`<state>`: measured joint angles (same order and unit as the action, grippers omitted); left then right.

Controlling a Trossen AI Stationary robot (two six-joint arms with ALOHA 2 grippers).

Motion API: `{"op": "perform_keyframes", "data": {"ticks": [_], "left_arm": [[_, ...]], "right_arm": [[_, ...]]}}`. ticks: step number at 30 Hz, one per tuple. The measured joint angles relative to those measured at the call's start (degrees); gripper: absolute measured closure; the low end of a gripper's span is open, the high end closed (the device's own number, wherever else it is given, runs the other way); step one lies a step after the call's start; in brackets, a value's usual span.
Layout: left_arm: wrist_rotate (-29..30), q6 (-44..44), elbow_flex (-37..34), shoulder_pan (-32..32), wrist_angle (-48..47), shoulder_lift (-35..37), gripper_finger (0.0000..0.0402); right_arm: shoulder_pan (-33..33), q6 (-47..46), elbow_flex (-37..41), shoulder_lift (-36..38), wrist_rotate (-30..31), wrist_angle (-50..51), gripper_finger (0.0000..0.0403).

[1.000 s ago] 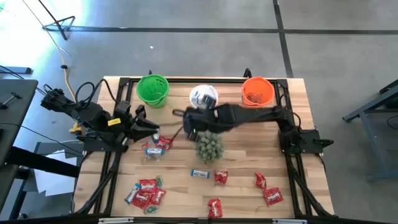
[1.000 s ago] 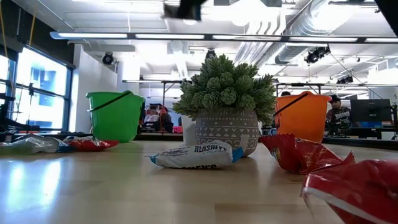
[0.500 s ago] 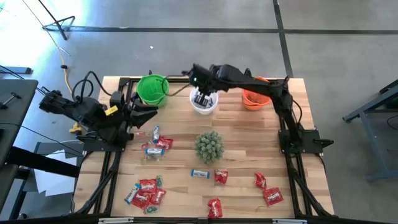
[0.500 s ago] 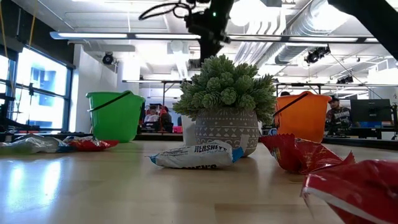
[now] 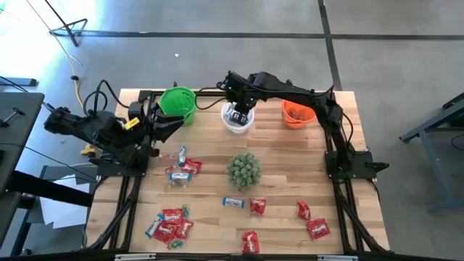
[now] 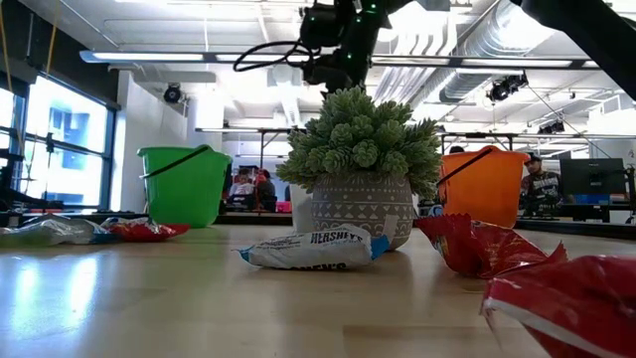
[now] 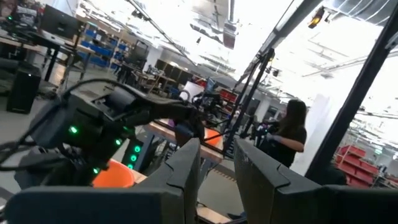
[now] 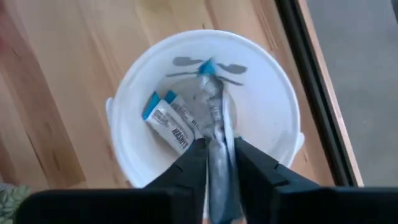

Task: Sort candy
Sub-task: Put the white chocolate bars into the white bucket

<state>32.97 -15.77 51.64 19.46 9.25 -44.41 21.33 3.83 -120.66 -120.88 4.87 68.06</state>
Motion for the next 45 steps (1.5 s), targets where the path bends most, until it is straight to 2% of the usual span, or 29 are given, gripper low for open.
{"op": "perform_keyframes", "data": {"ticks": [5, 10, 15, 20, 25, 35, 40, 45], "left_arm": [[0.04, 0.82, 0.00, -0.43, -0.37, 1.32, 0.0319], [-1.10, 1.49, 0.00, -0.43, -0.70, 2.78, 0.0319], [-3.73, 0.88, 0.00, -0.28, -2.51, 3.39, 0.0319], [-6.36, -0.79, 0.00, 0.46, -4.79, 3.40, 0.0319], [-8.90, -3.98, 0.00, 1.49, -8.46, 3.40, 0.0319], [-17.87, -10.56, 0.00, 4.16, -11.63, 3.40, 0.0319], [-18.33, -12.01, 0.00, 5.67, -11.60, 3.40, 0.0319], [-18.34, -12.22, 0.00, 7.22, -11.60, 3.40, 0.0319]], "right_arm": [[-0.38, -1.68, -0.13, -0.02, -0.76, 1.79, 0.0292], [-2.15, -3.56, -3.27, -0.01, -1.69, 7.03, 0.0276], [-6.96, -5.33, -9.19, 0.20, -1.72, 12.90, 0.0274], [-14.52, -10.26, -12.79, 0.31, -1.76, 15.81, 0.0274], [-21.89, -17.52, -12.64, 0.01, -0.46, 15.03, 0.0274], [-37.03, -42.28, -12.57, -0.42, 4.01, 13.11, 0.0274], [-44.16, -51.63, -12.57, -0.42, 6.67, 13.11, 0.0274], [-49.83, -55.91, -12.62, -0.93, 11.30, 13.15, 0.0274]]}}
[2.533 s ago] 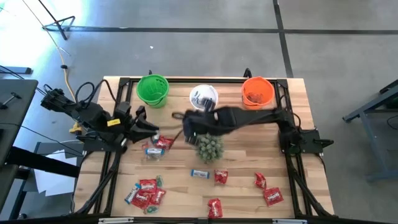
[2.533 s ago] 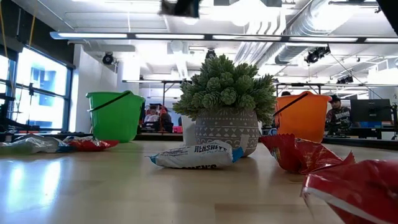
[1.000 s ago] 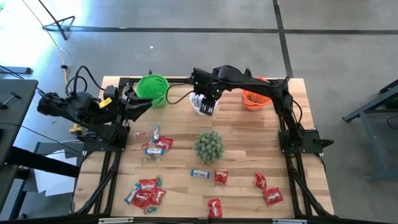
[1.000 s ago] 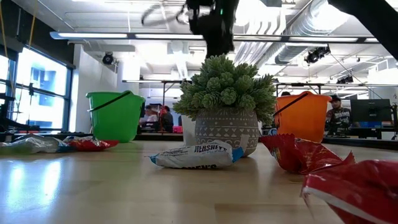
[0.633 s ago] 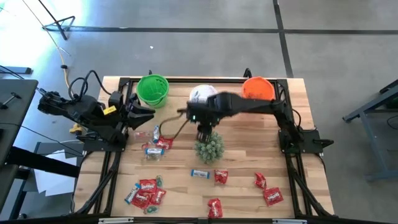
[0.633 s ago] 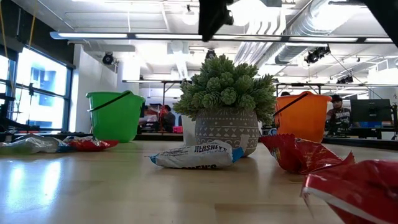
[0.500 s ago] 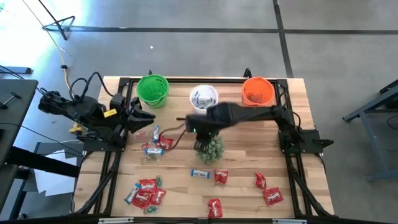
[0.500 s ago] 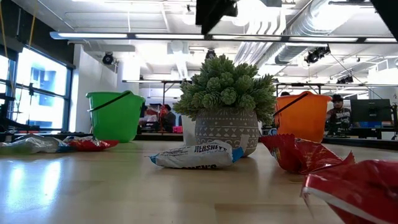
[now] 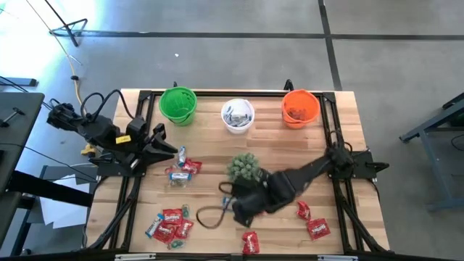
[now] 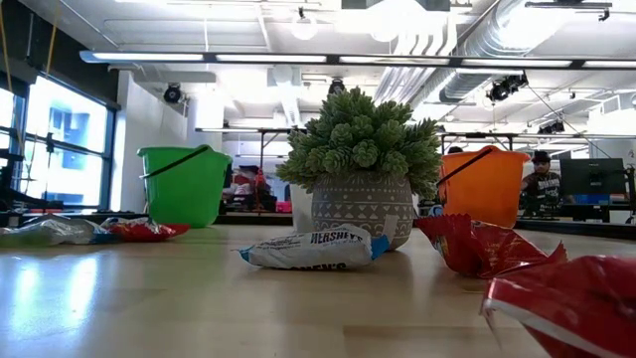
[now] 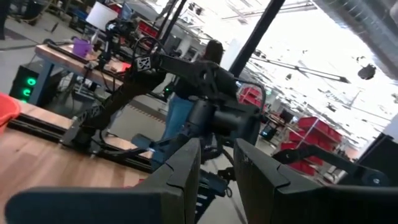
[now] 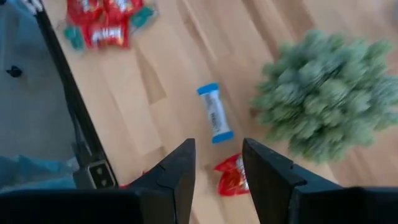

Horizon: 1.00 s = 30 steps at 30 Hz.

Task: Sort candy
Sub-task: Put the white chocolate bars into the white bucket

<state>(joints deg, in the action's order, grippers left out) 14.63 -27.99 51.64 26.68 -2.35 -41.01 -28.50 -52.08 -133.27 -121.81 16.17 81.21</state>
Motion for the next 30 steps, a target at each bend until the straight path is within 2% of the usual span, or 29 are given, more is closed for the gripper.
{"op": "perform_keyframes", "data": {"ticks": [8, 17, 27, 30], "left_arm": [[0.04, 0.04, 0.00, 1.72, 0.04, 0.00, 0.0319], [1.11, 0.11, 0.00, 2.34, 0.04, -0.02, 0.0319], [1.14, 0.37, 0.00, 2.34, -0.03, -0.87, 0.0319], [1.14, 0.61, 0.00, 2.34, 0.08, -1.09, 0.0319]], "right_arm": [[-4.69, -0.35, 0.04, -6.23, -0.48, 0.01, 0.0274], [-4.92, 11.29, 0.07, -9.98, 10.42, 2.78, 0.0274], [-4.34, 15.80, 0.07, -12.45, 7.54, 1.64, 0.0274], [-4.33, 18.30, 0.07, -13.89, 8.65, 1.22, 0.0274]]}}
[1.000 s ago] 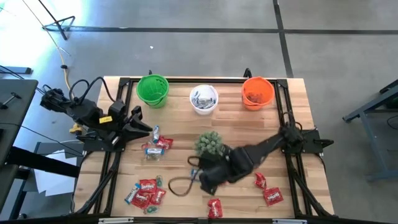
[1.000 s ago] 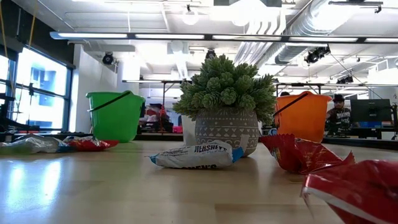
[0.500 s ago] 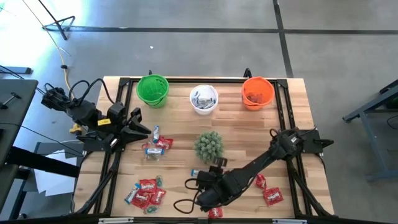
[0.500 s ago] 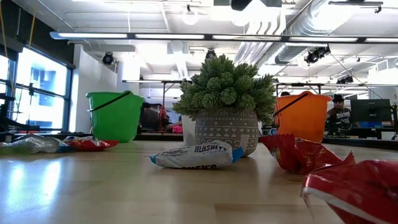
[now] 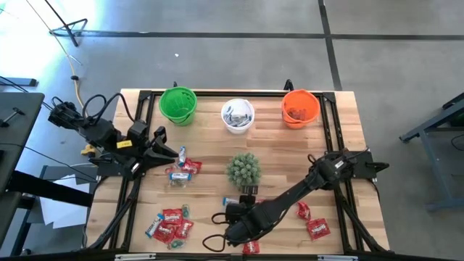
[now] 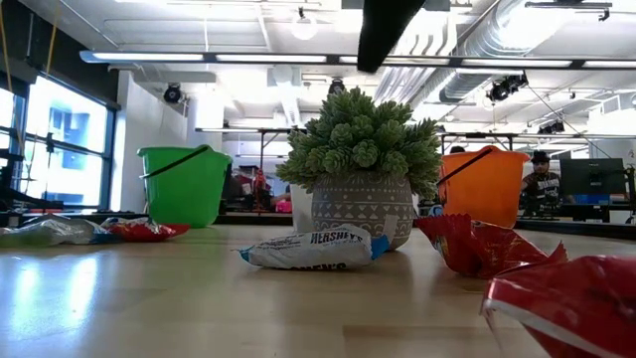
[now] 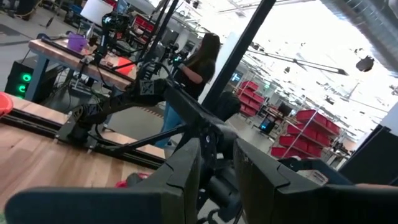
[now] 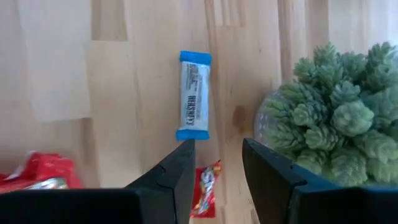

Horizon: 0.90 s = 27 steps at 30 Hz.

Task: Sort candy
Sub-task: Put the white chocolate bars into the white bucket

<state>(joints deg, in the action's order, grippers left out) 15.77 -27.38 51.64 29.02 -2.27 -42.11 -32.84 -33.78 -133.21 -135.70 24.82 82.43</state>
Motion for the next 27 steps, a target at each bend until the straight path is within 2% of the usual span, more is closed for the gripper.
{"op": "perform_keyframes", "data": {"ticks": [8, 27], "left_arm": [[0.00, -0.02, 0.00, -0.02, -0.03, -0.13, 0.0319], [0.04, -1.10, 0.00, 0.52, 0.03, -0.46, 0.0319]], "right_arm": [[0.91, 1.51, 0.00, -1.75, 2.10, -2.41, 0.0274], [2.00, 1.90, 0.00, -8.33, 1.75, -10.69, 0.0274]]}}
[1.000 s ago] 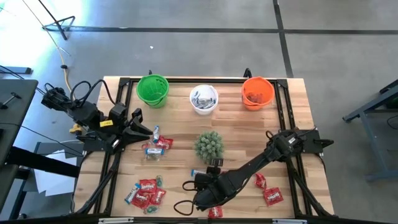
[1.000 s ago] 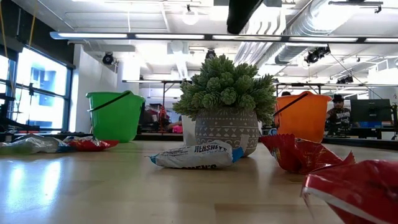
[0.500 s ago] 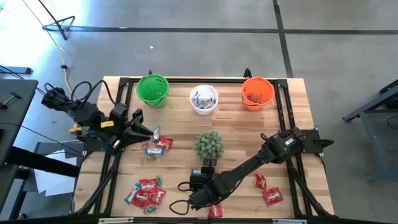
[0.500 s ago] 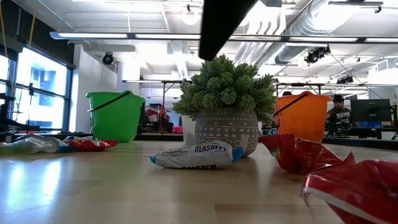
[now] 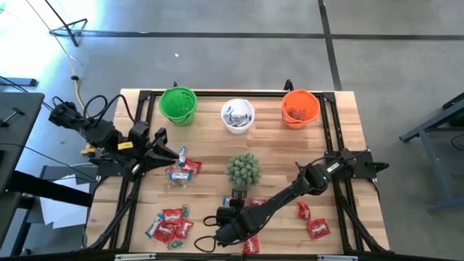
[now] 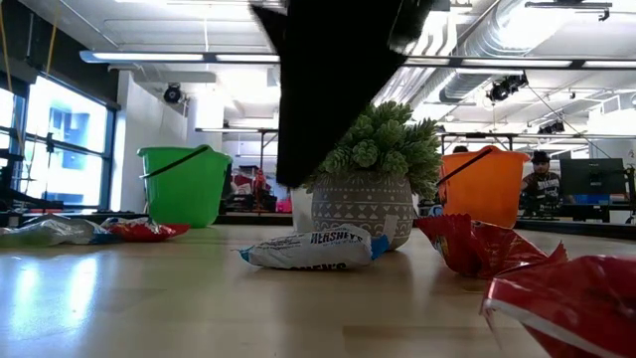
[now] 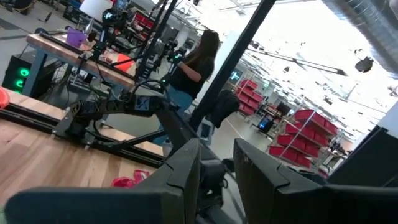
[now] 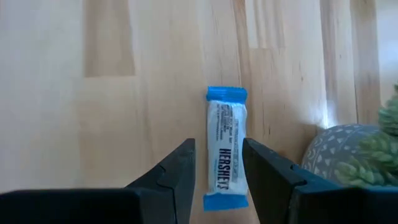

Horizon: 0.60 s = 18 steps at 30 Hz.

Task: Sort candy
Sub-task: Put the white chocolate bars into the white bucket

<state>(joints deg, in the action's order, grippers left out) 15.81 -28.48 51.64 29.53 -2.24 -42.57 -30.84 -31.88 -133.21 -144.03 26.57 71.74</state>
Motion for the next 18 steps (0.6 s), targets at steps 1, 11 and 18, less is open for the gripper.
{"op": "perform_keyframes", "data": {"ticks": [1, 11, 18], "left_arm": [[0.00, 0.00, 0.00, 0.14, 0.02, 0.00, 0.0319], [0.07, 0.08, 0.00, 1.77, 0.00, 0.02, 0.0319], [0.01, 0.11, 0.00, 3.26, -0.02, 0.02, 0.0319]], "right_arm": [[0.22, 0.00, 0.00, -0.36, -0.04, 0.05, 0.0274], [2.47, 1.70, 0.00, -1.97, -1.64, -0.21, 0.0274], [4.67, 5.30, 0.00, -1.97, -8.14, -1.55, 0.0274]]}}
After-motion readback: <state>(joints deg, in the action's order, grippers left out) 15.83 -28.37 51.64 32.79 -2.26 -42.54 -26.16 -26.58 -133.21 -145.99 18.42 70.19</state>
